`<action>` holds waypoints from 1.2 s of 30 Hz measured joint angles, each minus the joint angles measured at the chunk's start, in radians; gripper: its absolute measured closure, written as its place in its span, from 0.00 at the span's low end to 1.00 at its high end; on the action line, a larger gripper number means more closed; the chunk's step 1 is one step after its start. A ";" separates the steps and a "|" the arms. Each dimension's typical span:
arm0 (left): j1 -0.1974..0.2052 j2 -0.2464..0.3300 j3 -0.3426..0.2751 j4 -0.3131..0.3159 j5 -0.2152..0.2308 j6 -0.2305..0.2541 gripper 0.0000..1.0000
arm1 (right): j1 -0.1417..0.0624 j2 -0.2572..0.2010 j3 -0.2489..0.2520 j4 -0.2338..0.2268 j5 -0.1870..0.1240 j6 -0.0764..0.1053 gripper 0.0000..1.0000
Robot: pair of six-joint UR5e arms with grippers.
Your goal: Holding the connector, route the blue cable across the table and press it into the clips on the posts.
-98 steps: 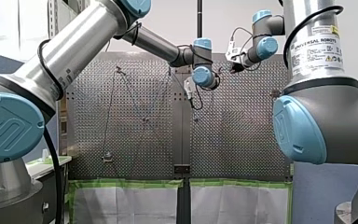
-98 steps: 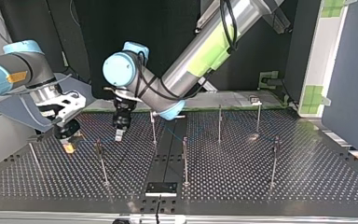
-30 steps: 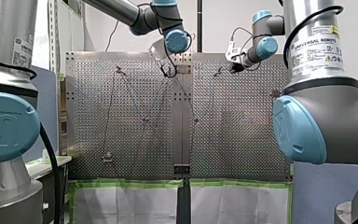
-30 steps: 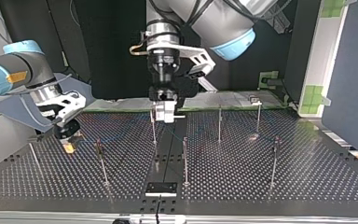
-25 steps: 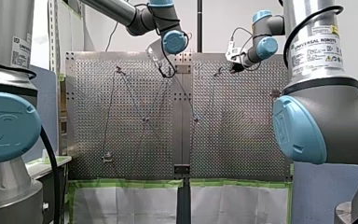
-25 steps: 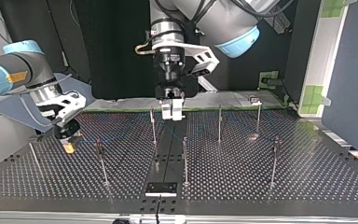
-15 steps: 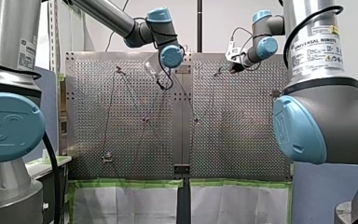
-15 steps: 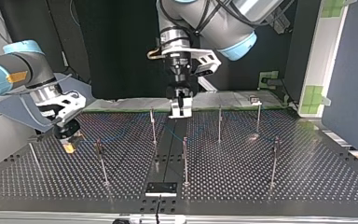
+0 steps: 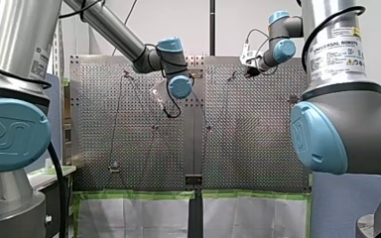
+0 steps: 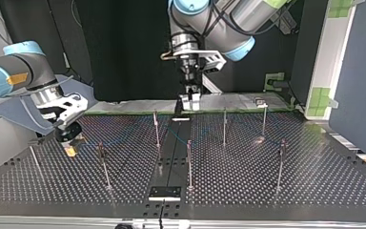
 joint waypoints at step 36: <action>0.014 -0.002 -0.299 0.035 0.003 -0.018 0.00 | 0.000 0.000 0.000 0.000 0.000 0.000 1.00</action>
